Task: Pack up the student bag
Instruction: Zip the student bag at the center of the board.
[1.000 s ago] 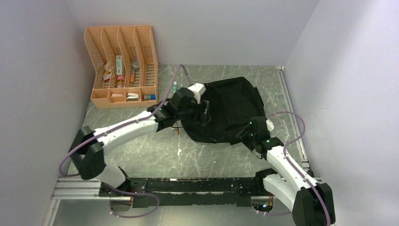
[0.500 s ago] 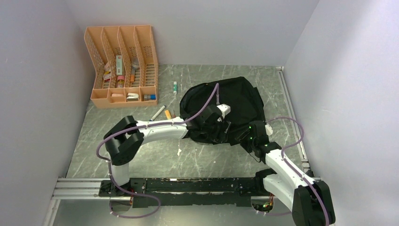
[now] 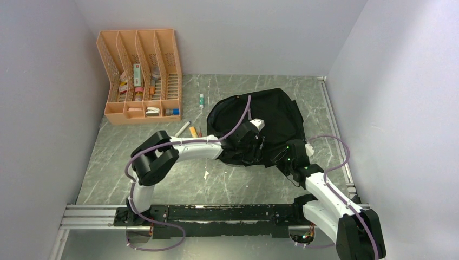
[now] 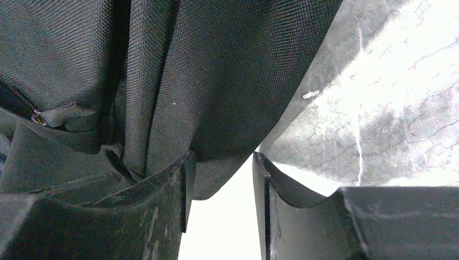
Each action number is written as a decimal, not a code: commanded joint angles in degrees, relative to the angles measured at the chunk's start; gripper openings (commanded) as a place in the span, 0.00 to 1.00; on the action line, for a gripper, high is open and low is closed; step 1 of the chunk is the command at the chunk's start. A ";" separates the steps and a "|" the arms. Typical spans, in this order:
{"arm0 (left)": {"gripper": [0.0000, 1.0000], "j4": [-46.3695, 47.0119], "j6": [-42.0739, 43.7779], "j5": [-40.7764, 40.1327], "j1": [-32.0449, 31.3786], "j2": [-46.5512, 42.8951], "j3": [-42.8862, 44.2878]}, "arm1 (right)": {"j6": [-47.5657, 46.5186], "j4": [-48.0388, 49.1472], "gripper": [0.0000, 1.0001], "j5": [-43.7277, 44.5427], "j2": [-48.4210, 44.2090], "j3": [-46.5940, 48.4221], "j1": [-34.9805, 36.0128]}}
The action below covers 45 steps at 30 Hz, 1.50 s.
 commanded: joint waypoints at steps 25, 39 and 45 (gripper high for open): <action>0.05 1.28 3.03 -7.22 0.08 0.07 3.84 | 0.43 -0.32 0.45 1.31 -2.02 -1.02 -0.07; 0.05 6.82 3.65 -4.64 0.35 -6.11 -4.35 | -0.37 -1.30 0.46 0.63 -2.69 -0.11 -0.07; 0.05 11.51 7.33 2.91 0.28 -7.64 -7.04 | -0.27 -6.53 0.57 -4.95 -4.50 3.80 -0.08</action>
